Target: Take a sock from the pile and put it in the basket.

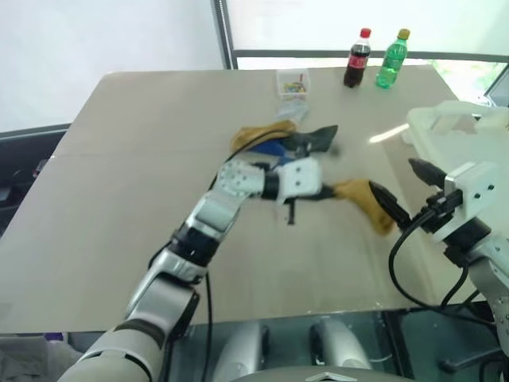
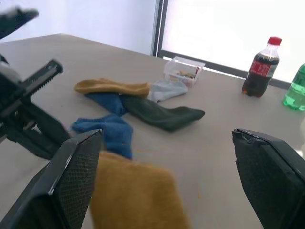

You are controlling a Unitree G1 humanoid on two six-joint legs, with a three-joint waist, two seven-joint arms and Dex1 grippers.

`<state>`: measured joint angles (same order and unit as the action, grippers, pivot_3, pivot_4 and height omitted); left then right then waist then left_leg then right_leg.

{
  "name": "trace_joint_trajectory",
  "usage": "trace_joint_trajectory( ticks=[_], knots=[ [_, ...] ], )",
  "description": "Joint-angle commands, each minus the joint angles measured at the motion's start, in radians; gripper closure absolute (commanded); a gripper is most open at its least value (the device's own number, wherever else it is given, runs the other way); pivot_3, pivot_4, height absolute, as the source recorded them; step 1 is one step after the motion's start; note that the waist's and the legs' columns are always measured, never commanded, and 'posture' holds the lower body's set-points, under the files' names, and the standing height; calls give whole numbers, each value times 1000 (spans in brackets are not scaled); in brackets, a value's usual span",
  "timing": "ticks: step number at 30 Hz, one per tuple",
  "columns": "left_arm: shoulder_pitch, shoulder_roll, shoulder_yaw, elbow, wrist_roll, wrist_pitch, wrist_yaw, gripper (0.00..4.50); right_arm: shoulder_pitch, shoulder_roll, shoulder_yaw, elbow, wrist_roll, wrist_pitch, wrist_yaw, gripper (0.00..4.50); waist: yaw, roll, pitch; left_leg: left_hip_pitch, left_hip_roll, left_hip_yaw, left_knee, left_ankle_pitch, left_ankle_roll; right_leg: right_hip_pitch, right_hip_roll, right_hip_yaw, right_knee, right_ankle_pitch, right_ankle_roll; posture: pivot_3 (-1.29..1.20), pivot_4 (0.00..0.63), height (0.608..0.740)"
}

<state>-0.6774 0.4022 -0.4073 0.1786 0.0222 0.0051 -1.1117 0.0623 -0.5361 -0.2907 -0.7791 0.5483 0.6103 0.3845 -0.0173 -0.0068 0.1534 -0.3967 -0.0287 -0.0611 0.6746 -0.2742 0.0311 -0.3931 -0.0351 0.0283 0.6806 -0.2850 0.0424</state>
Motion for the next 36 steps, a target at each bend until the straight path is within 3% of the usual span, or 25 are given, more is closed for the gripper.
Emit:
trace_joint_trajectory(
  ticks=[1,7,10,18,23,28,32,36],
  knots=[
    [57,58,-8,-58,39,-50,-6,4398,25,-15,13,-51,-5,-5,6,0,4,0,0,0,0,0,0,0,0,0,0,0,0,0,0,0,150,740],
    [167,182,44,-222,-46,96,-91,4398,66,-59,90,-49,-24,9,45,0,7,0,0,-1,-1,-1,0,0,0,0,-3,1,-1,0,0,0,150,740],
    [199,223,64,-285,-75,157,-101,4398,53,-78,190,-1,-115,16,20,0,4,0,0,-1,0,-1,0,0,0,0,-2,1,-1,0,0,0,150,740],
    [299,269,126,-515,-141,456,-21,4398,37,-42,363,126,-276,-42,2,0,5,0,0,-1,0,-2,0,0,0,0,-2,1,-1,0,0,0,150,740],
    [355,285,169,-616,-174,590,53,4398,22,-93,454,246,-434,-137,25,0,5,0,0,-1,0,-1,0,0,0,0,-2,1,-1,0,0,0,150,740],
    [414,316,209,-687,-204,647,92,4398,-40,-142,484,377,-568,-274,33,0,5,0,0,2,0,-1,0,0,0,2,-2,1,0,0,0,0,150,740],
    [456,305,264,-716,-240,654,137,4398,-72,-142,469,412,-548,-333,86,0,6,0,0,2,0,-1,0,0,0,2,-2,1,-1,0,0,0,150,740],
    [458,300,315,-725,-273,610,152,3448,-62,-138,452,360,-480,-314,162,0,8,0,0,2,0,-2,0,0,0,3,-3,0,-1,0,0,0,150,740]
  ],
)
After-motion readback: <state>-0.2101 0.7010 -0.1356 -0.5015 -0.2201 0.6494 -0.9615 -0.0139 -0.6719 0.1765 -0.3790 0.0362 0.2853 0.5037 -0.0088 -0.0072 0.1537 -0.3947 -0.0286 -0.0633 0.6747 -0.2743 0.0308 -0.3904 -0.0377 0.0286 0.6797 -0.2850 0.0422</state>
